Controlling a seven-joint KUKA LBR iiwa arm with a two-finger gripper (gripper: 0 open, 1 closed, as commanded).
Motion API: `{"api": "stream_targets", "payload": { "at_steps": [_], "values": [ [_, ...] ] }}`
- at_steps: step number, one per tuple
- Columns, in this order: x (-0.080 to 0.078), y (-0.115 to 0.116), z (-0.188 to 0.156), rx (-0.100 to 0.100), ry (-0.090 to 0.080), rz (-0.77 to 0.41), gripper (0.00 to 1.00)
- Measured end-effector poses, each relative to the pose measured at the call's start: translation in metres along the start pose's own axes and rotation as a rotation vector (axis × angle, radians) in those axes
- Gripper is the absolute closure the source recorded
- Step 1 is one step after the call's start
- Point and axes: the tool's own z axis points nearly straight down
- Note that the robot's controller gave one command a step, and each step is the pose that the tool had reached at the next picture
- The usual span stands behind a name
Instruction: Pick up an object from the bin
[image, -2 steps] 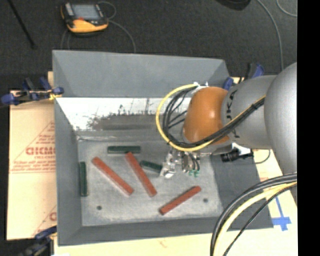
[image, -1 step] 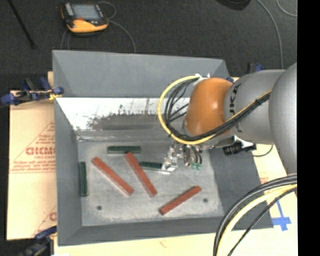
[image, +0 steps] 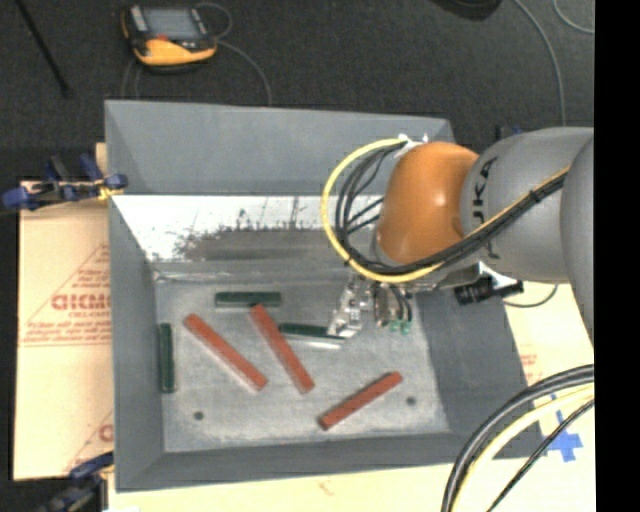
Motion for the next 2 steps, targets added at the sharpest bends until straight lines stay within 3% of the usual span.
{"api": "stream_targets", "payload": {
  "at_steps": [1,2],
  "values": [
    [-0.0448,0.0187,-0.0485,0.000,-0.005,0.057,0.00],
    [-0.0445,0.0185,-0.0480,0.000,-0.004,0.056,0.00]
  ]
}}
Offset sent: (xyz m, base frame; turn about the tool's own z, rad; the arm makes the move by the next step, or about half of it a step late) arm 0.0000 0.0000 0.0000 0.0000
